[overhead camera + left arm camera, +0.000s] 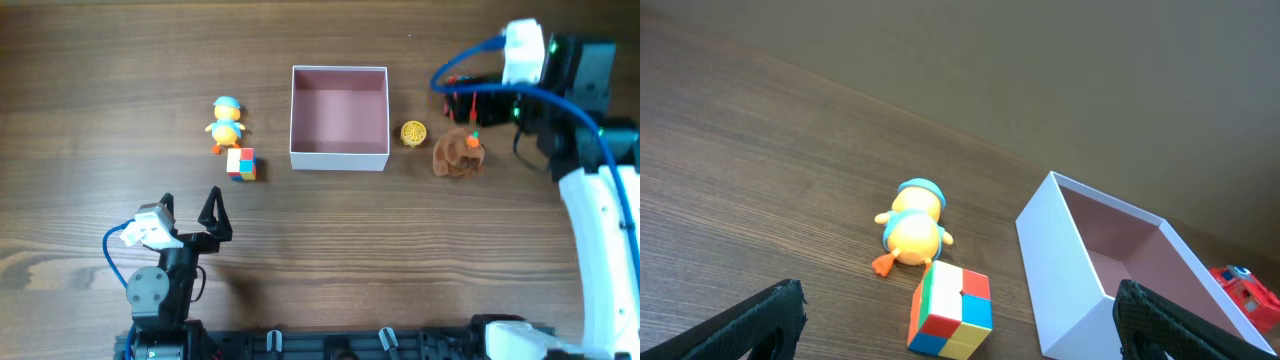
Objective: Pack container
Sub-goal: 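Reach the right gripper to the red toy car and grasp it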
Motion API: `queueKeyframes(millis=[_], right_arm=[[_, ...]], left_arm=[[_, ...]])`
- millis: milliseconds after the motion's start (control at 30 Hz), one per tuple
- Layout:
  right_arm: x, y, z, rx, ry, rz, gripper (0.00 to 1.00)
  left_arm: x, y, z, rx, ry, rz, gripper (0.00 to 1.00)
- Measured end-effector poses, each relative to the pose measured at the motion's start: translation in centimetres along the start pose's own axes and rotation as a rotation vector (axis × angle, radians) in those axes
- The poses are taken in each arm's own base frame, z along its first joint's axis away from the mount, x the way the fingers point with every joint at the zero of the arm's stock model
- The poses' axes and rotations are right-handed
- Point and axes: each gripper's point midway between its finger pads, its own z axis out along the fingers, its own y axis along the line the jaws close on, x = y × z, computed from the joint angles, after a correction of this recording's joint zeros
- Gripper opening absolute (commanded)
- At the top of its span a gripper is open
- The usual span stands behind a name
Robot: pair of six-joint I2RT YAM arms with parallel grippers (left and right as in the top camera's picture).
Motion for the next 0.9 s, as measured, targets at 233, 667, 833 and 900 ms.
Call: queueKeyframes(millis=[233, 667, 833, 900], right_arm=[[0.2, -0.4, 1.0, -0.057, 0.233, 0.105, 1.0], [3.1, -3.8, 4.8, -0.009, 0.392, 0.295, 1.0], [5.3, -3.0, 4.2, 0.07, 0.514, 0.163, 1.0], [5.3, -3.2, 4.2, 0.09, 0.514, 0.153, 1.0]], left_arm=[[0.0, 0.0, 0.0, 0.0, 0.0, 0.0, 1.0], [0.0, 0.0, 0.0, 0.0, 0.0, 0.0, 1.0], [0.0, 0.0, 0.0, 0.0, 0.0, 0.0, 1.0], [0.0, 0.0, 0.0, 0.0, 0.0, 0.0, 1.0]])
